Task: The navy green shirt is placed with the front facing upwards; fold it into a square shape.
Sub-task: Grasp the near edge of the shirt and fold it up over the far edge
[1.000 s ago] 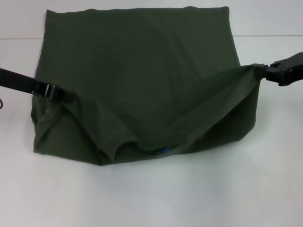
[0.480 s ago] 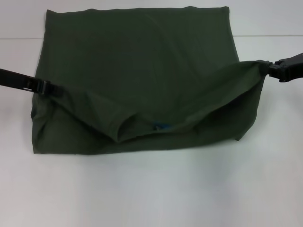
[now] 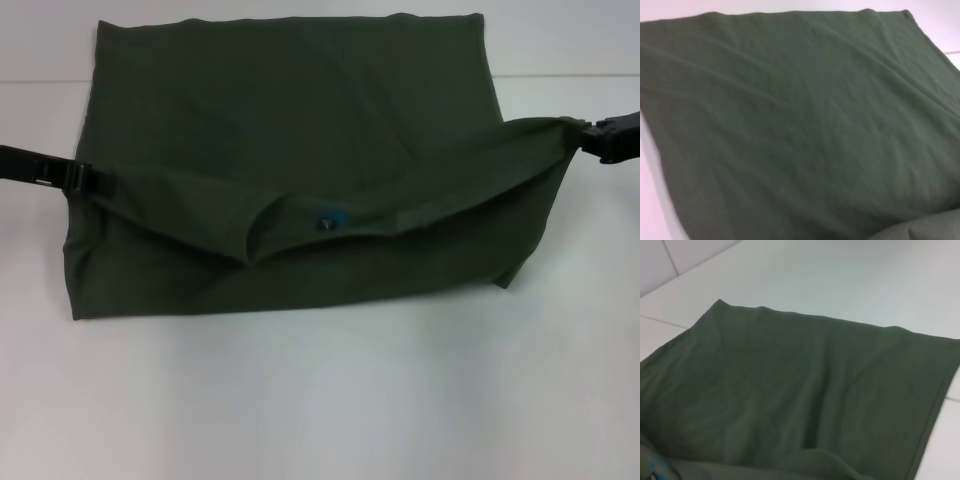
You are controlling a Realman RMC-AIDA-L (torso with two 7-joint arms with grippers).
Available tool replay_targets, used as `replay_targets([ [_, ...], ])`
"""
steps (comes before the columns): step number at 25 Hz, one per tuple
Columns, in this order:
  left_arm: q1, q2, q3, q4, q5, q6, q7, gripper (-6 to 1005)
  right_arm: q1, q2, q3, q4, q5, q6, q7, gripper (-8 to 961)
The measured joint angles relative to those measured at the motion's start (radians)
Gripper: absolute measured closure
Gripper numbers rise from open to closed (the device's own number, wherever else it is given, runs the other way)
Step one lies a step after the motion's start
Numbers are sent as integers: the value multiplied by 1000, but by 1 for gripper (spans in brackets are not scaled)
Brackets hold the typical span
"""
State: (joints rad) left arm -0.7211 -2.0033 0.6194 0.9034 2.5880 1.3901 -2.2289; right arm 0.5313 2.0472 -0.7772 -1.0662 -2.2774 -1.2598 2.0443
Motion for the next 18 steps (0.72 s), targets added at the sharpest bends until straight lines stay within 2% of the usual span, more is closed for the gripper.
replay_targets([
  [12, -5, -5, 1, -19, -3, -88, 16, 942, 8, 9, 2, 0, 6, 66, -74, 920],
  [18, -16, -21, 12, -23, -7, -137, 33, 941, 18, 10, -5, 0, 7, 110, -87, 920],
])
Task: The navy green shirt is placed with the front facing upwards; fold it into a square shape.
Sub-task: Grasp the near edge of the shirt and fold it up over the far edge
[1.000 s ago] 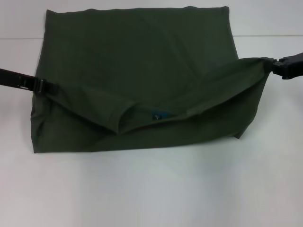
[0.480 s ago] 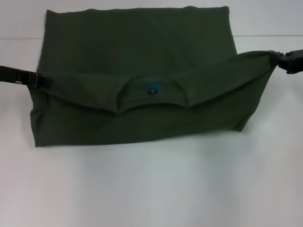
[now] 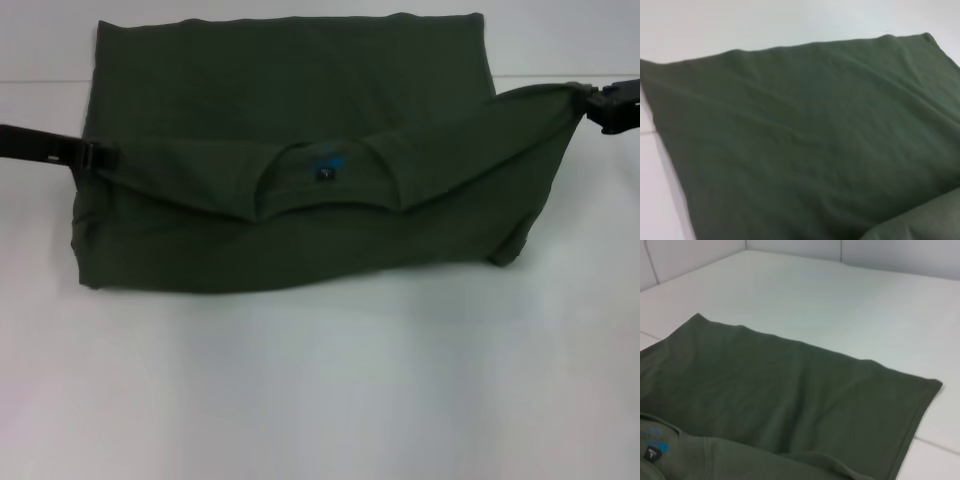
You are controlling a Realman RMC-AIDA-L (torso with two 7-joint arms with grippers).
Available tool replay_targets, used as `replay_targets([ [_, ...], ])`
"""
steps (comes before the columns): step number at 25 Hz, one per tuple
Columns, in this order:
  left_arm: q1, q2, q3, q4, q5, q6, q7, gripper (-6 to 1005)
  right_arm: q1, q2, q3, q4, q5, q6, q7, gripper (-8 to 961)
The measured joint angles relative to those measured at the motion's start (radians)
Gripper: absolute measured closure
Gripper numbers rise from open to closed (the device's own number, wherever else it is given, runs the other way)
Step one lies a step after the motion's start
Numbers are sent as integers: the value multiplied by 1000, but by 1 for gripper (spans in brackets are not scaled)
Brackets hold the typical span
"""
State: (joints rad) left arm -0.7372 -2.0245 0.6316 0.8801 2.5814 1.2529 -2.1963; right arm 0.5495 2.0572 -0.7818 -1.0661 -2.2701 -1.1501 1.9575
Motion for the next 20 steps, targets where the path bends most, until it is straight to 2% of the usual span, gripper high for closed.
replay_targets([
  [11, -30, -19, 18, -1, -1, -104, 11, 940, 24, 12, -6, 19, -5, 75, -54, 919],
  [20, -26, -34, 81, -9, -1, -199, 12, 939, 35, 16, -24, 44, -13, 150, -78, 919],
])
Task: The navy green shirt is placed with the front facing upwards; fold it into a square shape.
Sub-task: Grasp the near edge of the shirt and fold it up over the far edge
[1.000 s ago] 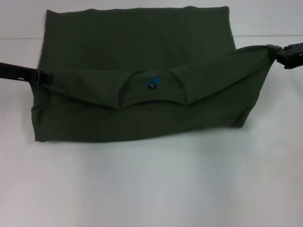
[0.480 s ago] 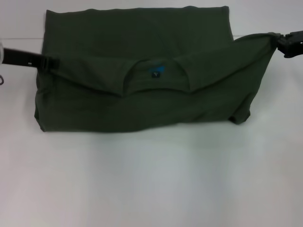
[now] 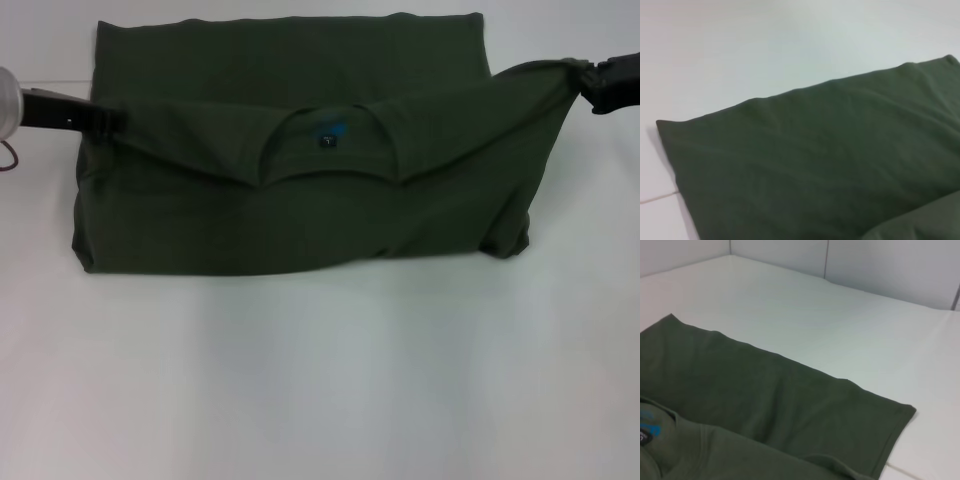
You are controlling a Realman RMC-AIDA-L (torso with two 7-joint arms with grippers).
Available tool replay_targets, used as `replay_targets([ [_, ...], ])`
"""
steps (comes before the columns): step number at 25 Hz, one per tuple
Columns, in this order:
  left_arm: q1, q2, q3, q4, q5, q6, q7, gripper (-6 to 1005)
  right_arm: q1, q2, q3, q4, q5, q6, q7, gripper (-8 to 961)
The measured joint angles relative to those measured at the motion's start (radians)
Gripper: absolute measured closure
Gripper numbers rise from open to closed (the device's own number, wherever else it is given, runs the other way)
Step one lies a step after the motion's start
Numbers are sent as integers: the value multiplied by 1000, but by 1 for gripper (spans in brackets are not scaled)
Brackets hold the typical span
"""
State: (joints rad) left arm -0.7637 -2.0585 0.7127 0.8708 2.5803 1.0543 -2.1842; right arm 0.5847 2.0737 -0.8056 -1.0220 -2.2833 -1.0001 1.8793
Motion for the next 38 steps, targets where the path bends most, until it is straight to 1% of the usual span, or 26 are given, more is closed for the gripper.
replay_targets([
  [4, -2, -2, 34, -16, 0, -35, 0, 939, 7, 0, -8, 18, -1, 27, -3, 919],
  [12, -8, -11, 51, -23, 0, -73, 11, 938, 12, 2, -33, 33, -1, 54, -4, 918],
  [14, -11, -13, 67, -33, 3, -79, 19, 938, 21, -1, -33, 55, 0, 59, -4, 918],
  [17, -13, -14, 114, -46, 7, -86, 17, 937, 39, -8, -34, 84, -1, 53, -4, 918],
  [18, -13, -14, 114, -46, 7, -86, 17, 937, 42, -8, -37, 85, -8, 53, -4, 918],
  [19, -16, -16, 122, -49, 8, -89, 12, 937, 46, -9, -40, 86, -17, 53, -3, 899],
  [26, -44, -15, 124, -76, 41, -92, -8, 727, 53, -5, -45, 88, -39, 64, 2, 763],
  [29, -48, -21, 124, -77, 79, -103, -13, 640, 49, -2, -46, 87, -39, 68, -2, 705],
  [32, -50, -26, 124, -75, 129, -124, -37, 553, 45, -1, -46, 83, -39, 69, -3, 556],
  [34, -50, -27, 124, -72, 141, -132, -46, 459, 42, -1, -46, 83, -39, 69, -4, 457],
  [38, -29, -27, 111, -39, 133, -153, -49, 279, 33, 0, -46, 79, -39, 69, -5, 314],
])
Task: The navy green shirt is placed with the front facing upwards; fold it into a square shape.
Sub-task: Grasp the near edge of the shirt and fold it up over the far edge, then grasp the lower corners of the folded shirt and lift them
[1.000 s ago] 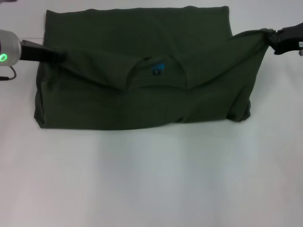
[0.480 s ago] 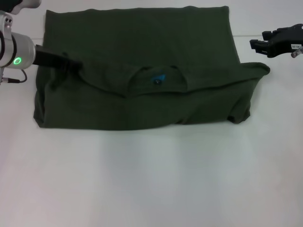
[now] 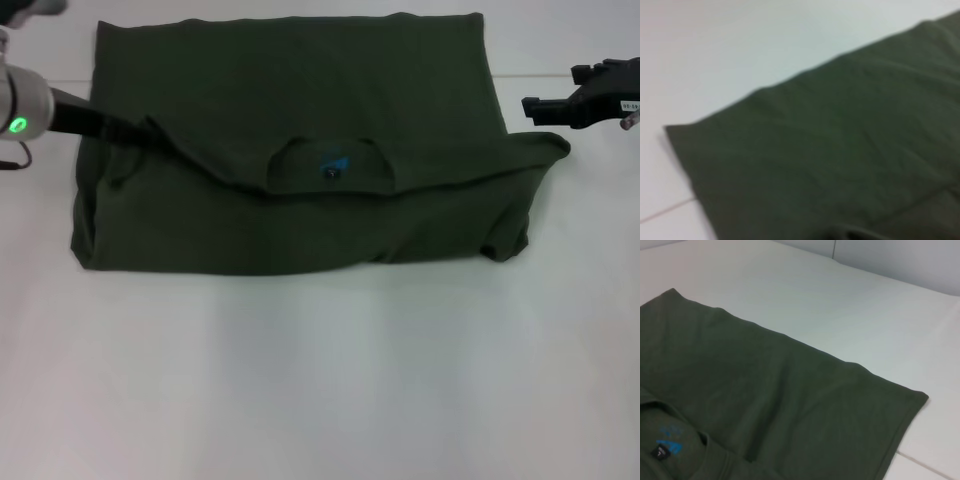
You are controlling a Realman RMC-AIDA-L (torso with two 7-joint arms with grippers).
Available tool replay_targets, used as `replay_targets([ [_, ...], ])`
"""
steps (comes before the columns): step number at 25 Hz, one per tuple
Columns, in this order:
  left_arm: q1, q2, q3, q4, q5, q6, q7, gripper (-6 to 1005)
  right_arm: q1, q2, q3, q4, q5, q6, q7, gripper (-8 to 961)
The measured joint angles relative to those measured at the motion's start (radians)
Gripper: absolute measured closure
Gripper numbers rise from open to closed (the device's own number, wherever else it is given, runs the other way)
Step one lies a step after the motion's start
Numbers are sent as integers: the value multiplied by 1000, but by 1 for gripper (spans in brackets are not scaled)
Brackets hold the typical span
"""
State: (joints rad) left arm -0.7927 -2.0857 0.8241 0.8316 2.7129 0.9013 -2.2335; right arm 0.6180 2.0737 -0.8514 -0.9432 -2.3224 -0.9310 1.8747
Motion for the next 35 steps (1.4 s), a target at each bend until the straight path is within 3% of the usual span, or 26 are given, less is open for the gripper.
replay_targets([
  [2, 14, 0, -3, 19, -22, 10, 9, 202, -7, 0, 5, -6, 5, -5, 0, 243],
  [5, 26, 0, -5, 33, -49, 51, 33, 115, -16, 1, 8, -18, 13, -22, 0, 26],
  [14, 152, 5, -17, 168, -290, 357, 173, 62, -110, 11, 22, -148, 62, -249, 20, 28],
  [21, 224, 10, -145, 187, -345, 558, 297, 63, -186, 11, 51, -196, 92, -422, 25, 27],
  [28, 263, 0, -145, 208, -304, 501, 309, 63, -217, 11, 53, -183, 97, -482, -31, 27],
  [35, 259, -5, -117, 161, -228, 411, 310, 62, -219, 12, 49, -163, 98, -490, -57, 28],
])
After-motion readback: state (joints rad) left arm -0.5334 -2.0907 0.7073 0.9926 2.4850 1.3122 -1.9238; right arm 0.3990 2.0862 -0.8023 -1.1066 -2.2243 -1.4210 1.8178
